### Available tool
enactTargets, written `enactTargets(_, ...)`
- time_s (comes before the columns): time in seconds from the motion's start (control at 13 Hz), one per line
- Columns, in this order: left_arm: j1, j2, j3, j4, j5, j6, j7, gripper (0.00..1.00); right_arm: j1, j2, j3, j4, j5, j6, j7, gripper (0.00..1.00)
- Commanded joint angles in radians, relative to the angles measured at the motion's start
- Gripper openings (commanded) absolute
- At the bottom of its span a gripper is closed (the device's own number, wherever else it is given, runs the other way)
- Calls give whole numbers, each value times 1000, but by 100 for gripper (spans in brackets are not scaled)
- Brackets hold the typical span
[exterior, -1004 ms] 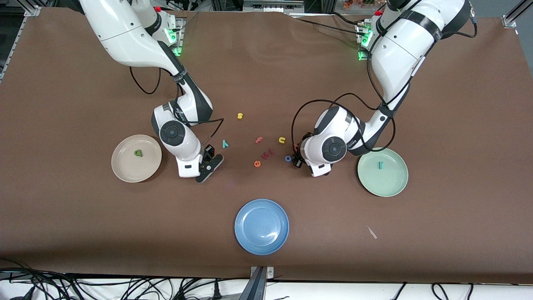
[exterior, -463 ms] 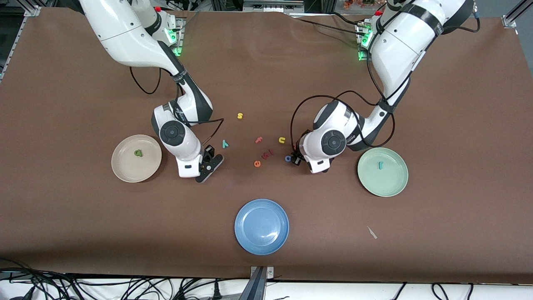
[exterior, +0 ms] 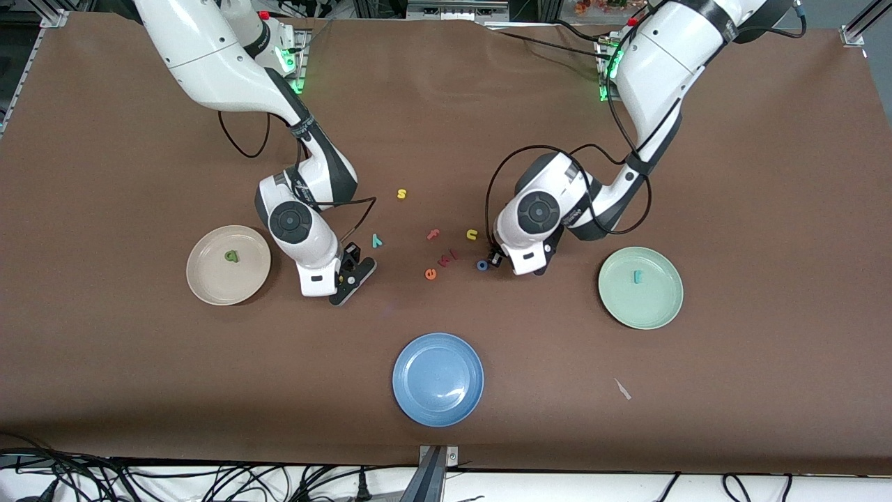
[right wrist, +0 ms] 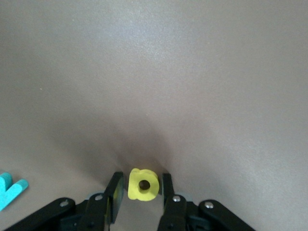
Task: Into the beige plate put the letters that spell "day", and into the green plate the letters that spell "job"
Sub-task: 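Close the left gripper on the pink p while the right grasps the yellow d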
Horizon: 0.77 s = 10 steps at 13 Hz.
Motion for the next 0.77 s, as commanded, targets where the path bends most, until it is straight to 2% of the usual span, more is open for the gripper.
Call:
enactTargets(0.0, -9, -31, 13, -79, 35, 110, -48, 47, 5, 20, 1, 23, 0, 5, 2, 38)
enactTargets(0.31, -7, -29, 20, -79, 35, 118, -52, 47, 4, 26, 1, 22, 2, 5, 0, 36)
enactTargets(0.69, -6, -20, 21, -79, 35, 120, -54, 47, 5, 26, 1, 22, 3, 3, 5, 28)
